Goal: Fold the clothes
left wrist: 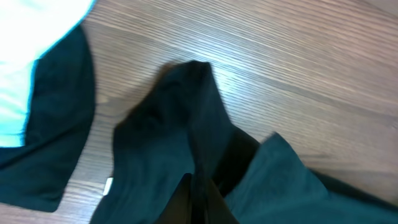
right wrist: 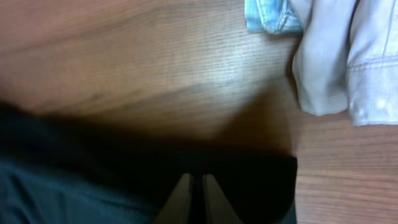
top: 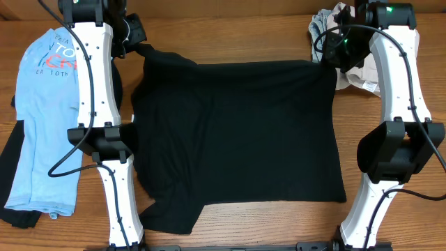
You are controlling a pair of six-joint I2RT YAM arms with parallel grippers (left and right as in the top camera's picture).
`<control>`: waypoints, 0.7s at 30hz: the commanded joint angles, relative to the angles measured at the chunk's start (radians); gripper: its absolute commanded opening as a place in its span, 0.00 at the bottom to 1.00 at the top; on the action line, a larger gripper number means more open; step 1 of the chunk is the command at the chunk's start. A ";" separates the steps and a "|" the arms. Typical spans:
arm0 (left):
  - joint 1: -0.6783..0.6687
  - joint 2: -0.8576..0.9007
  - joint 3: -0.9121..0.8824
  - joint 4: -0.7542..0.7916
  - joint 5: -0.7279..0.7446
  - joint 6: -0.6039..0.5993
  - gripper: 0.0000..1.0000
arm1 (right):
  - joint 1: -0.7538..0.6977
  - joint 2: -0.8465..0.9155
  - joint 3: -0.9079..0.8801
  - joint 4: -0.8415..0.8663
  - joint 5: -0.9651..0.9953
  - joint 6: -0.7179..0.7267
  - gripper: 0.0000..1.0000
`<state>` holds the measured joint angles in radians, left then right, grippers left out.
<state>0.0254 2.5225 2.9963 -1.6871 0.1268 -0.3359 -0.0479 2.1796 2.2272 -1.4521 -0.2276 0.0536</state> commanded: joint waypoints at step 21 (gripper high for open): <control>-0.072 -0.143 -0.431 -0.003 -0.089 0.105 0.04 | 0.000 -0.039 0.010 -0.230 0.111 0.027 0.04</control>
<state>-0.0509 2.4981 2.5870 -1.6878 0.0895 -0.2512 -0.0475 2.1796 2.2272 -1.6703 -0.1390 0.0776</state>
